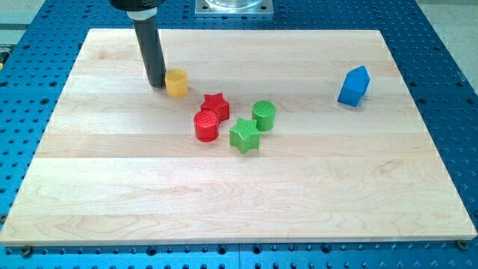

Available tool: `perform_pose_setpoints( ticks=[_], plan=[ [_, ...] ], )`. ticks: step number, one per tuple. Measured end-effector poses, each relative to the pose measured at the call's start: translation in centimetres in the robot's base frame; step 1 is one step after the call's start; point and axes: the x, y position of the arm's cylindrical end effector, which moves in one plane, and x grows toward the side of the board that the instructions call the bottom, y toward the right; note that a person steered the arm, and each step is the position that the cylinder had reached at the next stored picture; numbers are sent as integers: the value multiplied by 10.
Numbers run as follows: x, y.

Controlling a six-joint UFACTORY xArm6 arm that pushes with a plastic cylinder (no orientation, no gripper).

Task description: Push the yellow hexagon towards the top right side of the board

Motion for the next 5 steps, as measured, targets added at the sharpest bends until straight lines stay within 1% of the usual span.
perform_pose_setpoints(
  ticks=[2, 3, 4, 5],
  plan=[
    [61, -16],
    [58, 7],
    [3, 38],
    [-48, 53]
  ],
)
